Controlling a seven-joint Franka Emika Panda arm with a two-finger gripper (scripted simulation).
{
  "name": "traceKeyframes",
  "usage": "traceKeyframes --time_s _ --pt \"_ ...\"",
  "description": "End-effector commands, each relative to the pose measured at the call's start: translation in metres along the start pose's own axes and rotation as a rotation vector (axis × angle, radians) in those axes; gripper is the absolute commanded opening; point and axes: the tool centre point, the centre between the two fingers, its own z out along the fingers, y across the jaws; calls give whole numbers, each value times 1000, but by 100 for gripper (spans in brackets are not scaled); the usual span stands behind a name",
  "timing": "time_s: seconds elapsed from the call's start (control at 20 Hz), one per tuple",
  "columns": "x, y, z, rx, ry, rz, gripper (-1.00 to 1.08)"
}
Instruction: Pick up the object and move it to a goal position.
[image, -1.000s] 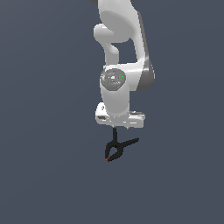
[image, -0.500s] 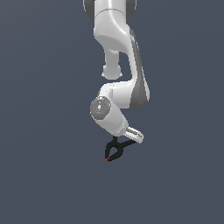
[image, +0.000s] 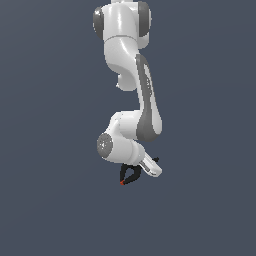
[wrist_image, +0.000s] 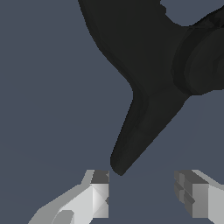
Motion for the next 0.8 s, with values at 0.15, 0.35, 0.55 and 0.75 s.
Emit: traceKeyframes --time_s 0.15,0.35,0.55,0.75 --pt "2 -7 12 42 -81 108 28" --pt "3 -9 16 56 -111 146 28" --pt "3 -9 16 57 -114 150 28" --pt "2 -10 24 57 -115 151 28"
